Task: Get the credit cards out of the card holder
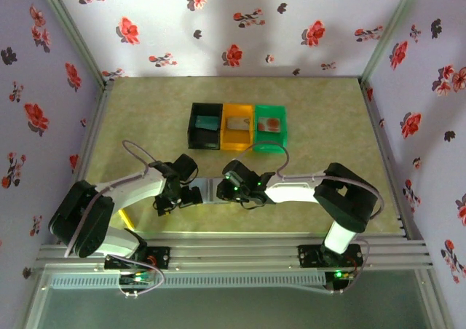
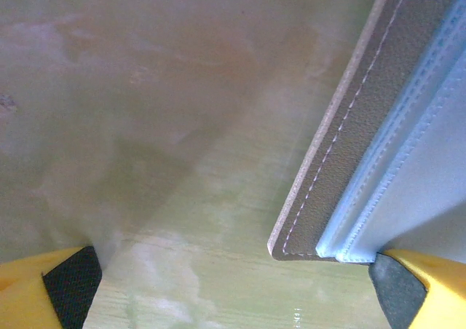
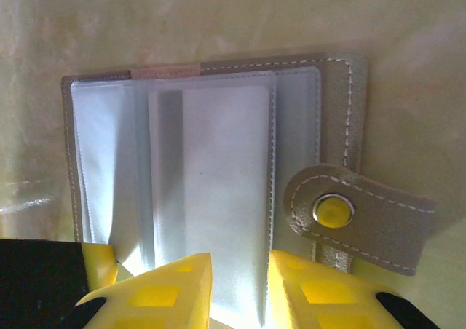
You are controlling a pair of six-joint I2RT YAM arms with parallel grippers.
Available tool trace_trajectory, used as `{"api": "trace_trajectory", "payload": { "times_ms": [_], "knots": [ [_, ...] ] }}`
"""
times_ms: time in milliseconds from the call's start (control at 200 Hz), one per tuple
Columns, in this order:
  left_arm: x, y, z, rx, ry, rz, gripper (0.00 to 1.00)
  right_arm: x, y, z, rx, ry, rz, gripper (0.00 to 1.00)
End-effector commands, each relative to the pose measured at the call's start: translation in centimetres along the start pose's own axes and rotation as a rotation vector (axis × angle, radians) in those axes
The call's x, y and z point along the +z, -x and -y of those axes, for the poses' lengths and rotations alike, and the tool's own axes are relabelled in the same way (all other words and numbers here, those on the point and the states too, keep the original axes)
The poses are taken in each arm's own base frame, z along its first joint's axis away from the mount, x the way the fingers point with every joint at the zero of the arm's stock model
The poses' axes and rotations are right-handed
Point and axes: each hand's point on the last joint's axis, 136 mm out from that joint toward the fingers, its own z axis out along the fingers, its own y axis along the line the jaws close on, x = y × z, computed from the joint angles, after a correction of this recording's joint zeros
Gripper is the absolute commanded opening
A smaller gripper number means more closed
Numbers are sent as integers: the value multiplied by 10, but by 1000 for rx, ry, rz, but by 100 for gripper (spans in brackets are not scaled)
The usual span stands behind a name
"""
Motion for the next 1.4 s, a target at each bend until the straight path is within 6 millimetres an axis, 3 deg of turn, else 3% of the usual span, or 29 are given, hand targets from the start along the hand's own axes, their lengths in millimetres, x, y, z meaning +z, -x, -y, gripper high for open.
{"api": "trace_trajectory", "payload": {
  "times_ms": [0,380,515,660,1395],
  "knots": [
    [23,-11,-11,-13,36,-33,100,3,-2,-11,4,46,-5,28],
    [19,-11,-10,-6,12,-15,100,-7,6,-36,-23,136,9,28],
    [19,-12,-12,-9,15,-19,100,-18,12,-4,-42,-46,48,31],
    [19,-11,-10,-7,10,-15,100,-20,10,11,-57,-121,44,33],
    [21,-11,-9,-6,11,-19,100,3,-5,17,-19,-98,-11,29]
  ]
}}
